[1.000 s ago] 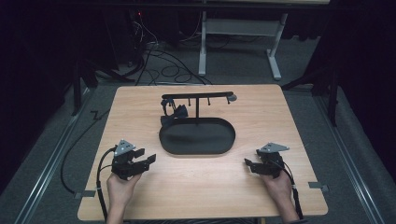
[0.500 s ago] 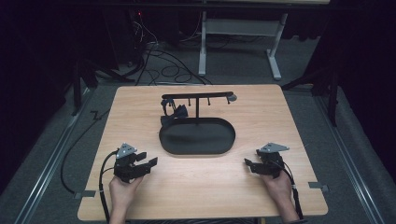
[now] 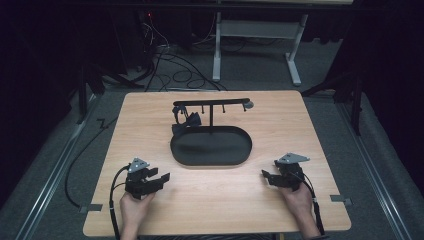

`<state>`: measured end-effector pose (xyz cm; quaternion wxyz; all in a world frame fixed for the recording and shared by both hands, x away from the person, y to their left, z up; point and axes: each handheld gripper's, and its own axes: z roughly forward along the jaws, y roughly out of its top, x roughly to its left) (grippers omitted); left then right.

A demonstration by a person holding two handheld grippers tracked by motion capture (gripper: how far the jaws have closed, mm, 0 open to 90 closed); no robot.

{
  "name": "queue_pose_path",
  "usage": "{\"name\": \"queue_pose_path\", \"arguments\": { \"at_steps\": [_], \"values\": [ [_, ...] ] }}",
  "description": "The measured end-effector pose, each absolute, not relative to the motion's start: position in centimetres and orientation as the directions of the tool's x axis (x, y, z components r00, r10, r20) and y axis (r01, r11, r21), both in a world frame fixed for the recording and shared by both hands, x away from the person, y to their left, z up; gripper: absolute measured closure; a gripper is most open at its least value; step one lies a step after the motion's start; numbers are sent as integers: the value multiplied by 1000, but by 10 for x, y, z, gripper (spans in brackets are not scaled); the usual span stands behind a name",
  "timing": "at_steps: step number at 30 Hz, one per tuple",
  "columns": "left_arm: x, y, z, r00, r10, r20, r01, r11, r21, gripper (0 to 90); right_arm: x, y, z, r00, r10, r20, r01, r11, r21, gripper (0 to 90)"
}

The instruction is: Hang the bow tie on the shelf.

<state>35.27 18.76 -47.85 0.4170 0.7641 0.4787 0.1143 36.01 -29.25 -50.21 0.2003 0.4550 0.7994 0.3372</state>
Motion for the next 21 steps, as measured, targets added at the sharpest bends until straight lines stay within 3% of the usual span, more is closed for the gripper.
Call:
{"name": "queue_pose_path", "arguments": {
  "at_steps": [21],
  "values": [
    [351, 181, -496, 489, 856, -166, 639, -223, 736, 426, 360, -292, -502, -507, 862, -14, 591, 360, 722, 340]
  ]
}}
